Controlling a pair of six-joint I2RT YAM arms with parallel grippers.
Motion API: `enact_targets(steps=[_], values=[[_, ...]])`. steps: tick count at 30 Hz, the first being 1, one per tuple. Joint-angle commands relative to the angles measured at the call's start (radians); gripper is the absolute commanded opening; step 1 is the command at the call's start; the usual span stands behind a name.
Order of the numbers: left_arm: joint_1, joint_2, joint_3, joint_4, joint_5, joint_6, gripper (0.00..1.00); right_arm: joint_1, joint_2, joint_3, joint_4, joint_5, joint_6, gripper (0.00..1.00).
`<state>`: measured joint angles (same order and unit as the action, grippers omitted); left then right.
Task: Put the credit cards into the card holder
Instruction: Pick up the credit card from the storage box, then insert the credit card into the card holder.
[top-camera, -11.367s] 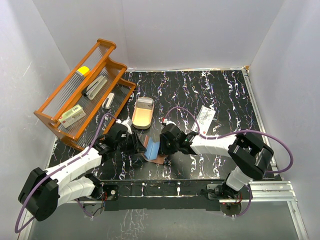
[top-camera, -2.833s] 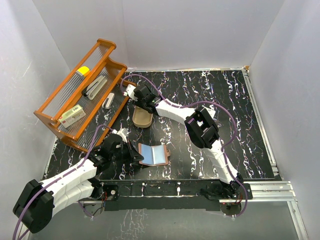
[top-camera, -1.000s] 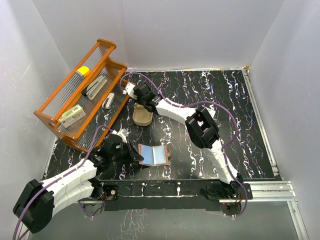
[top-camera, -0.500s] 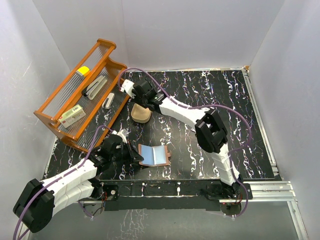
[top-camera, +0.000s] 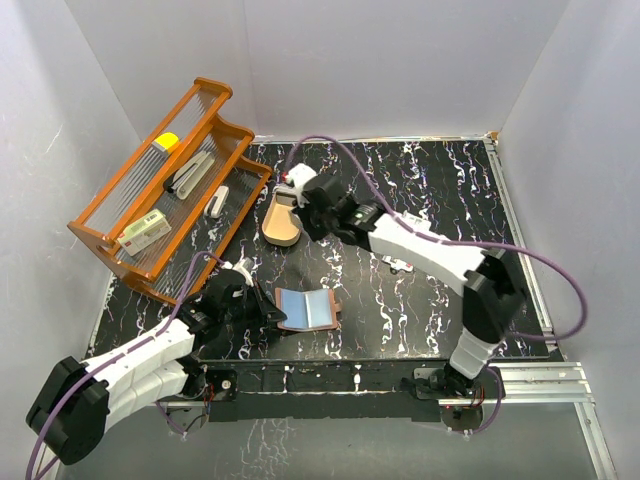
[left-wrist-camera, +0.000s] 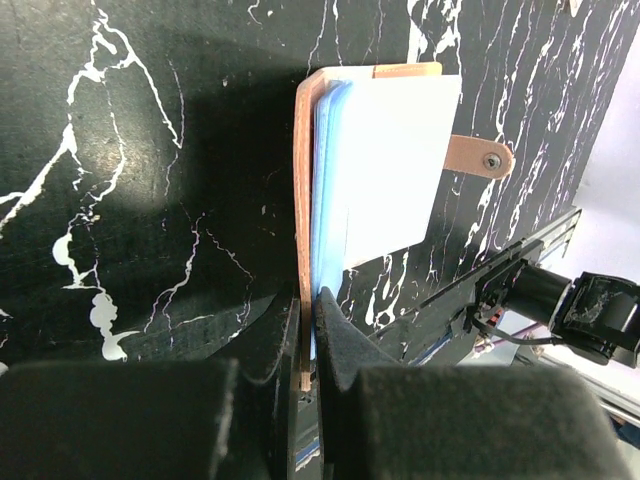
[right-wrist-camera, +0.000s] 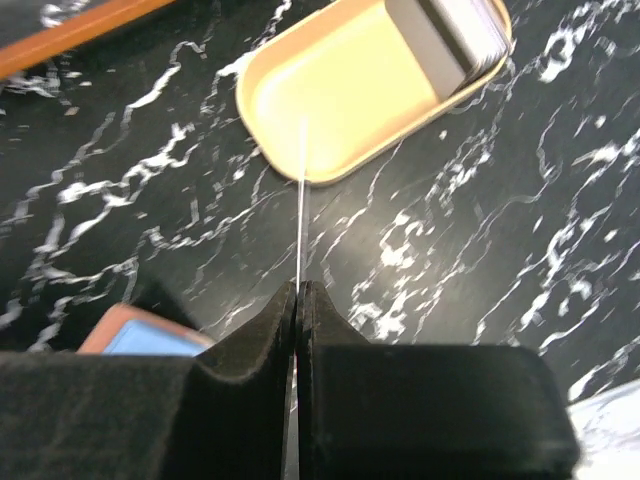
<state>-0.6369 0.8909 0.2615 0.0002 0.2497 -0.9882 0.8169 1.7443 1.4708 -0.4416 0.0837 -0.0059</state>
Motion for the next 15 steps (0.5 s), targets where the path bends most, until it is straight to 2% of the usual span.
enact_targets(steps=[1,7,10,15], values=[[0.002,0.005,0.018,0.005,-0.046,-0.014,0.00,0.000,-0.185,-0.144,0.081,-0.047,0.277,0.00],[0.001,0.011,0.013,0.003,-0.099,-0.029,0.00,0.004,-0.319,-0.333,0.150,-0.149,0.479,0.00],[0.002,0.013,0.011,0.007,-0.123,-0.037,0.00,0.008,-0.357,-0.408,0.161,-0.150,0.572,0.00],[0.002,0.020,0.004,0.006,-0.141,-0.038,0.00,0.021,-0.416,-0.573,0.284,-0.195,0.712,0.00]])
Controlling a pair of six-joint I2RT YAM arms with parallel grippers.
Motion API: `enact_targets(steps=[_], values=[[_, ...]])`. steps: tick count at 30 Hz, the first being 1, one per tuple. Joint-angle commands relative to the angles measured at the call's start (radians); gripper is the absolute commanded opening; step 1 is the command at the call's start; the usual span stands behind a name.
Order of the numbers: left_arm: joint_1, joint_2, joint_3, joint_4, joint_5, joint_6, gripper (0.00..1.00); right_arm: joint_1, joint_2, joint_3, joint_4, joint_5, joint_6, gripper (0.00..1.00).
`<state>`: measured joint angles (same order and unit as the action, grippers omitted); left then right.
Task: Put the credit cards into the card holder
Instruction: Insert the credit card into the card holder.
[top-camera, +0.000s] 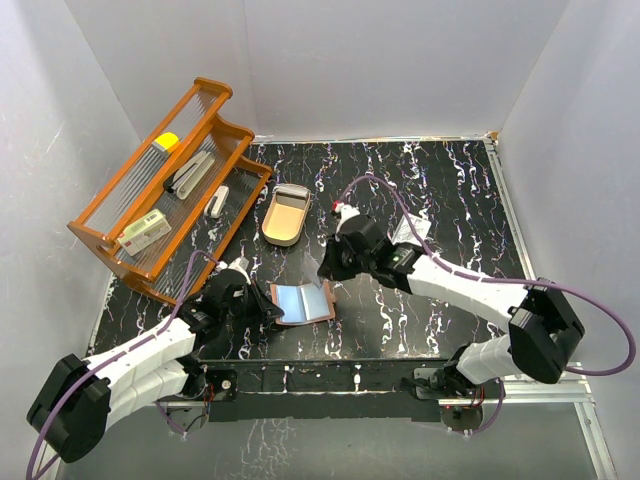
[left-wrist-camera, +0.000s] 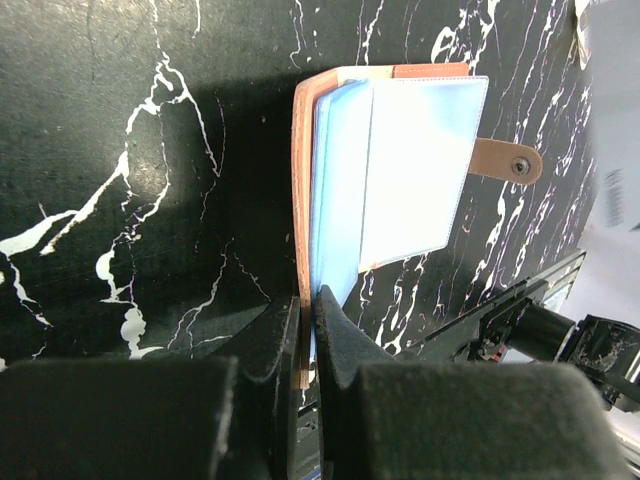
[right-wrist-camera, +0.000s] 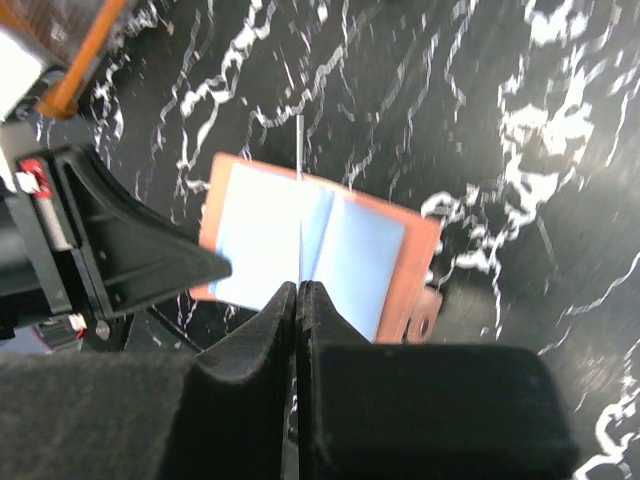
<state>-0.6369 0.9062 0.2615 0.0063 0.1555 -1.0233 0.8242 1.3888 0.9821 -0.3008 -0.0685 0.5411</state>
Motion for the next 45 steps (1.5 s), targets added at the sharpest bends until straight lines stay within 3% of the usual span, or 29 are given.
enact_targets(steps=[1,27,37,41,45], values=[[0.002,0.006,0.001,-0.003,-0.048,-0.003,0.00,0.017,-0.067,-0.109,0.161,-0.038,0.188,0.00],[0.002,-0.063,-0.031,-0.094,-0.065,0.001,0.28,0.035,-0.016,-0.390,0.333,0.020,0.263,0.00],[0.003,-0.082,-0.036,-0.120,-0.076,0.002,0.13,0.034,-0.027,-0.399,0.325,0.036,0.257,0.00],[0.002,-0.084,-0.038,-0.115,-0.069,0.005,0.01,0.035,-0.034,-0.403,0.325,0.042,0.259,0.00],[0.002,-0.076,-0.044,-0.098,-0.060,0.011,0.00,0.035,-0.048,-0.409,0.348,0.010,0.275,0.00]])
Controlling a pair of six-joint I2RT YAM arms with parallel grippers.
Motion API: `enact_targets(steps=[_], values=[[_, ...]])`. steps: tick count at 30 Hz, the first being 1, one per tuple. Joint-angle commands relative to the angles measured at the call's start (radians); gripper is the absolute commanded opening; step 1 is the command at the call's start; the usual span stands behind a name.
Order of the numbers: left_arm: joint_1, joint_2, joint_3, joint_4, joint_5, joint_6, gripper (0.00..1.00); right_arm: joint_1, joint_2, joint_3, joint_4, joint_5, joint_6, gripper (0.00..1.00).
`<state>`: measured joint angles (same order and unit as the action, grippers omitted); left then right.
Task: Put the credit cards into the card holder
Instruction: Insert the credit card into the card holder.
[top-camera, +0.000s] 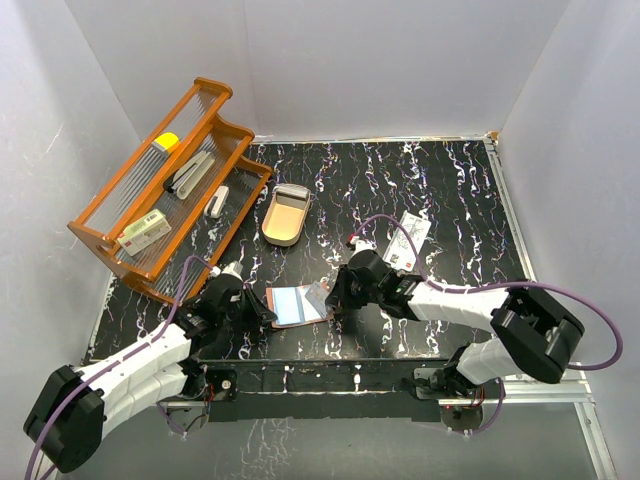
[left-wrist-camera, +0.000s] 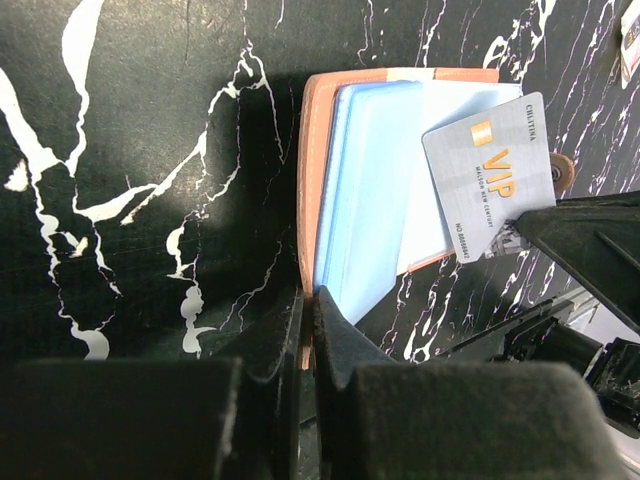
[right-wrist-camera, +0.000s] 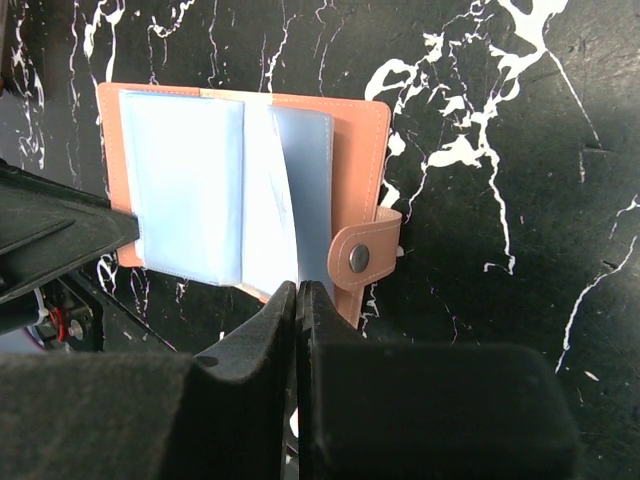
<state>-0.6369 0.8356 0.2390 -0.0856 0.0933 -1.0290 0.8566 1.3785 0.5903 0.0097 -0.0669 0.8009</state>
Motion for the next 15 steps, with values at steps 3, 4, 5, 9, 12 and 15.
enact_targets(steps=[3,4,5,9,12,15], values=[[0.002,0.015,-0.026,0.016,0.010,0.018,0.00,0.002,-0.059,-0.028,0.103,-0.050,0.045,0.00],[0.002,0.023,-0.026,0.021,0.013,0.019,0.00,0.003,-0.069,-0.033,0.125,-0.063,0.073,0.00],[0.001,0.030,-0.024,0.025,0.016,0.020,0.00,0.004,-0.077,-0.039,0.147,-0.072,0.093,0.00],[0.002,0.051,-0.025,0.045,0.024,0.025,0.00,0.008,-0.086,-0.049,0.203,-0.083,0.116,0.00],[0.001,0.059,-0.029,0.056,0.031,0.024,0.00,0.009,-0.062,-0.046,0.222,-0.087,0.113,0.00],[0.002,0.059,-0.030,0.057,0.033,0.024,0.00,0.009,-0.037,-0.050,0.240,-0.091,0.115,0.00]])
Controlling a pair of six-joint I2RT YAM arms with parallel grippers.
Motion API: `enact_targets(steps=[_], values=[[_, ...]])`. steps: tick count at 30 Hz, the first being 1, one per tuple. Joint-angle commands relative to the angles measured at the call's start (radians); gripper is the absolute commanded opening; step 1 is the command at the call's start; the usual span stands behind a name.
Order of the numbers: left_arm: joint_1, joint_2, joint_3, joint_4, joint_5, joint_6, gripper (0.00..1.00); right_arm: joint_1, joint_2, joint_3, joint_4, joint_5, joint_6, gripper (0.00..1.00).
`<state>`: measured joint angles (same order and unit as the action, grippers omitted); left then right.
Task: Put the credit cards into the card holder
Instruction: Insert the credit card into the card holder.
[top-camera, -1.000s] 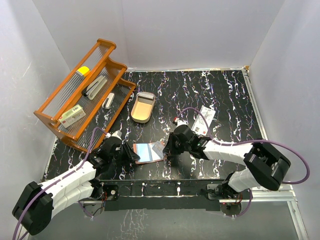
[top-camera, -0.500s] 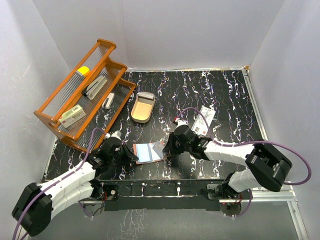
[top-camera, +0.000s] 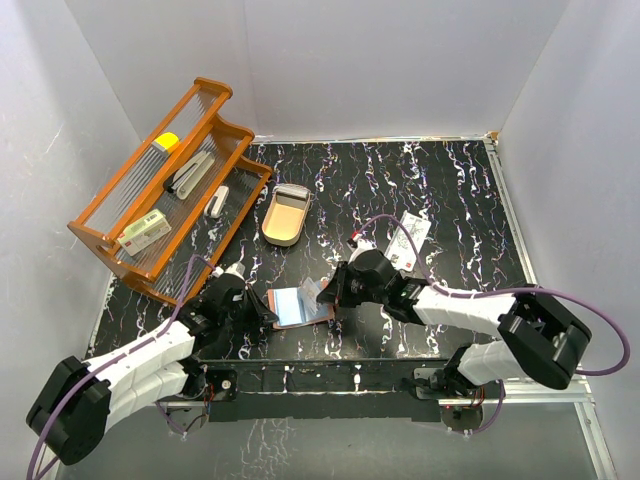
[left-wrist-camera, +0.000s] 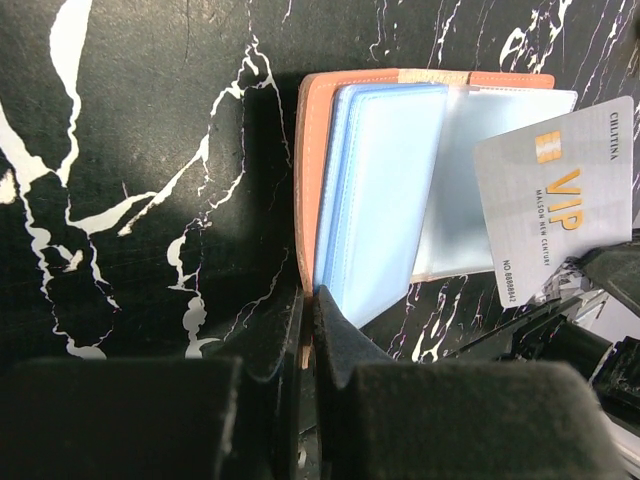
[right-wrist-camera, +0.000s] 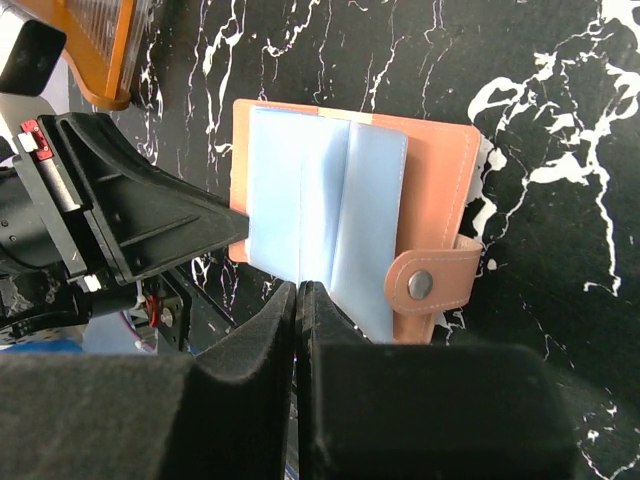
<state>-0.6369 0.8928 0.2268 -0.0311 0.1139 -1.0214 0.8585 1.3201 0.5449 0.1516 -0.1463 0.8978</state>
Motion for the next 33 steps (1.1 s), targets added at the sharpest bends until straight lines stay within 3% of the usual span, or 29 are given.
enact_targets(steps=[1,14,26,33], values=[[0.002,0.000,-0.018,0.002,0.012,0.017,0.00,0.008,0.027,-0.009,0.107,-0.010,0.022,0.00],[0.002,0.008,-0.023,0.013,0.021,0.018,0.00,0.010,0.101,-0.037,0.161,-0.005,0.024,0.00],[0.002,0.040,-0.019,0.033,0.035,0.029,0.00,0.012,0.188,-0.040,0.237,-0.049,0.057,0.08],[0.002,0.031,-0.022,0.036,0.038,0.028,0.00,0.024,0.252,-0.037,0.294,-0.075,0.086,0.06]])
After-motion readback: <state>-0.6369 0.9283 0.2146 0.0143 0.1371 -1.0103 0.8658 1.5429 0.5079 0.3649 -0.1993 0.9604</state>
